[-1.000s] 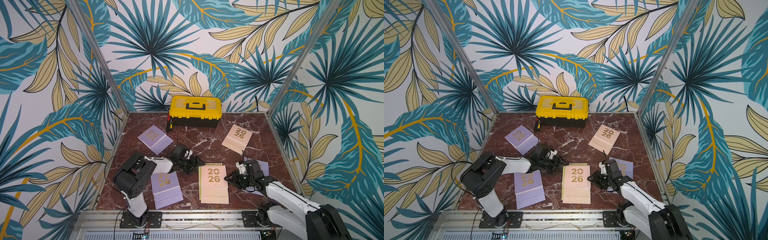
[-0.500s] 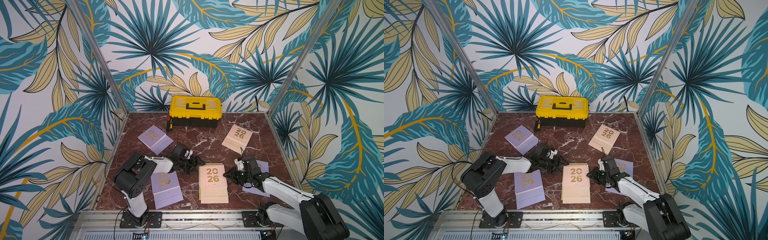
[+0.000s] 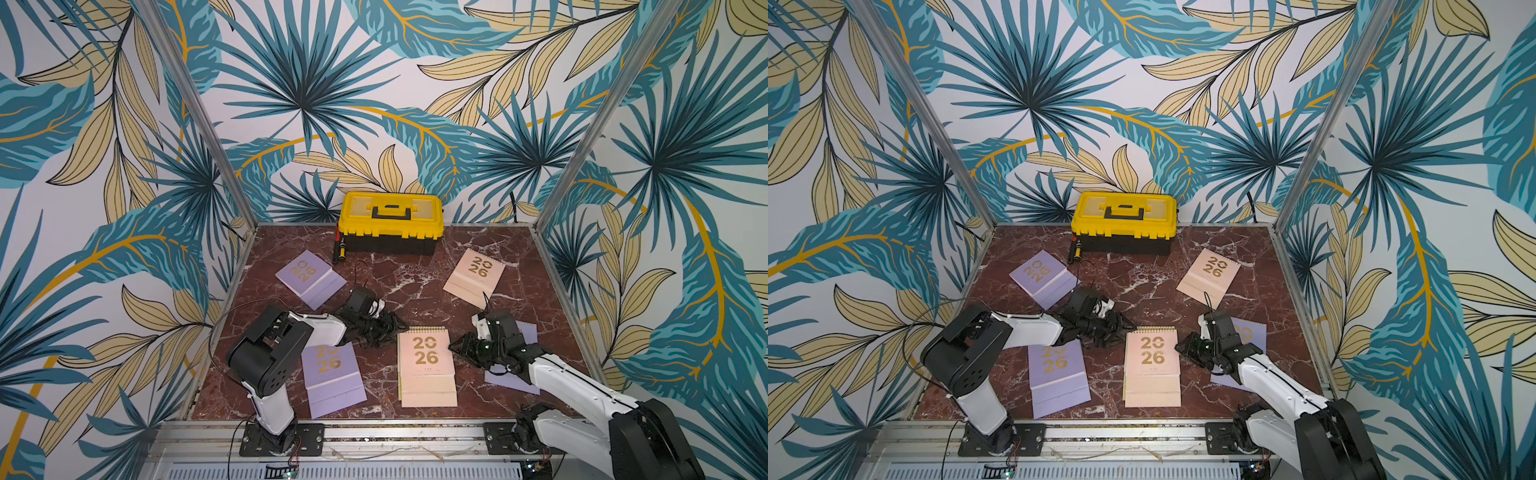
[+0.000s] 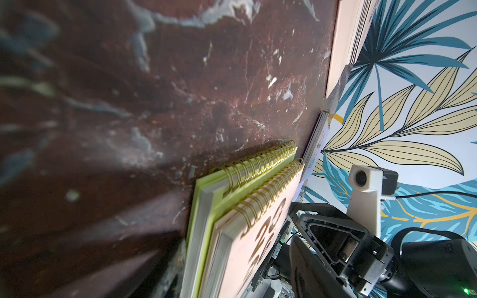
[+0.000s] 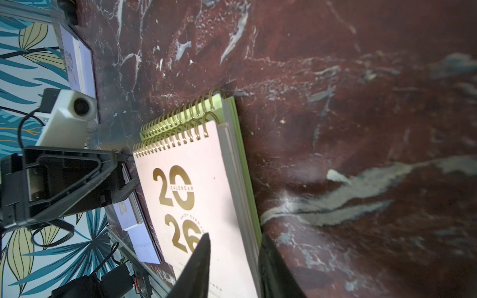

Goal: Stack the calendars
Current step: Place the calendar at the calendar, then adjust the calendar at the calendar.

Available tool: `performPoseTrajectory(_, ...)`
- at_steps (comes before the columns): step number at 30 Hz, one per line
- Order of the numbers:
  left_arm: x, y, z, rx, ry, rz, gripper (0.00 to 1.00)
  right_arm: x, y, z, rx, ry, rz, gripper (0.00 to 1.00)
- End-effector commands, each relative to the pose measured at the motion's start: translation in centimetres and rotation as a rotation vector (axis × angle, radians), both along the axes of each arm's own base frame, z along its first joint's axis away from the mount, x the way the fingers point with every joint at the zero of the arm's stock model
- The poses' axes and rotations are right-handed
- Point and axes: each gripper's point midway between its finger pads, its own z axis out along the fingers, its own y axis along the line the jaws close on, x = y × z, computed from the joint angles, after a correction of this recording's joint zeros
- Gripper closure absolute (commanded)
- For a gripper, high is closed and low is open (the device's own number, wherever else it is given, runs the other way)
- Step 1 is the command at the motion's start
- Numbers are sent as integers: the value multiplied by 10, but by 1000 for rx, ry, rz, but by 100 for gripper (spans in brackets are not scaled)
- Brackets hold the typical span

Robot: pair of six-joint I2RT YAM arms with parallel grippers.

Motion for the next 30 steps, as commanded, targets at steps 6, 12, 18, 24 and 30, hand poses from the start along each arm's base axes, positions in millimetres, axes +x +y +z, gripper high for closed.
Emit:
performPoseTrajectory(6,0,7,18,20,-55,21,48,-5,0,-9,-27,18,17,70)
performPoseTrajectory(12,-2,2,12,18,-32,1,51,-3,2,-9,-15,17,18,70)
performPoseTrajectory(18,0,-1,10,20,-32,-1,53,-4,2,-10,-14,18,19,71)
performPoseTrajectory(24,2,-8,13,5,-30,-20,61,-2,5,-12,-1,24,25,73)
performPoseTrajectory(30,2,-7,6,22,-21,-14,67,-1,6,-13,-1,22,27,76)
